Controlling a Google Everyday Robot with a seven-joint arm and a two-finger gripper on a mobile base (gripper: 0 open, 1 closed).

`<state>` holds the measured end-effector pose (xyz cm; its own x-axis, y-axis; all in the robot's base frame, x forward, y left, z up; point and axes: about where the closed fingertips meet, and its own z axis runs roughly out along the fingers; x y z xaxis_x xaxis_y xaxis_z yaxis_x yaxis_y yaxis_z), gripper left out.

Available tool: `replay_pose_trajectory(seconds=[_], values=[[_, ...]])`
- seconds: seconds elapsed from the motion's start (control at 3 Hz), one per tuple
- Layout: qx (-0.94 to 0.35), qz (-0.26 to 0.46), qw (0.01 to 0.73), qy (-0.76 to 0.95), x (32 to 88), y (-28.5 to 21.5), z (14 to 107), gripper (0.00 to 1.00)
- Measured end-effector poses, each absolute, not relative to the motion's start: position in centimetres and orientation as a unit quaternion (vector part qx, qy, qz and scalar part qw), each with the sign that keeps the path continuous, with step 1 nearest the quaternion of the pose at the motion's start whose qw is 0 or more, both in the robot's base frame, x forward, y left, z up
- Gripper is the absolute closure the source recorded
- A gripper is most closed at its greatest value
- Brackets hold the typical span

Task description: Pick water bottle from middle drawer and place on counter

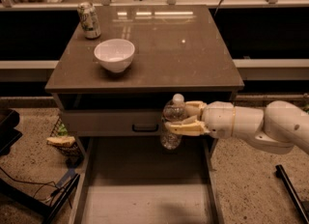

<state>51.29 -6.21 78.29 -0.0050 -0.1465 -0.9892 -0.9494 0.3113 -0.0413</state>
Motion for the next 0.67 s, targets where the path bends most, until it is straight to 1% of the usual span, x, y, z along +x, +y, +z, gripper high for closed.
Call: replay_pose_trajectory(seconds=[0.33, 0.67], values=[[-0.449, 0.345, 0.532, 0.629, 50.8, -7.3, 83.3, 1.00], [-0.447, 0.317, 0.535, 0.643, 51.4, -7.5, 88.6, 1.00]])
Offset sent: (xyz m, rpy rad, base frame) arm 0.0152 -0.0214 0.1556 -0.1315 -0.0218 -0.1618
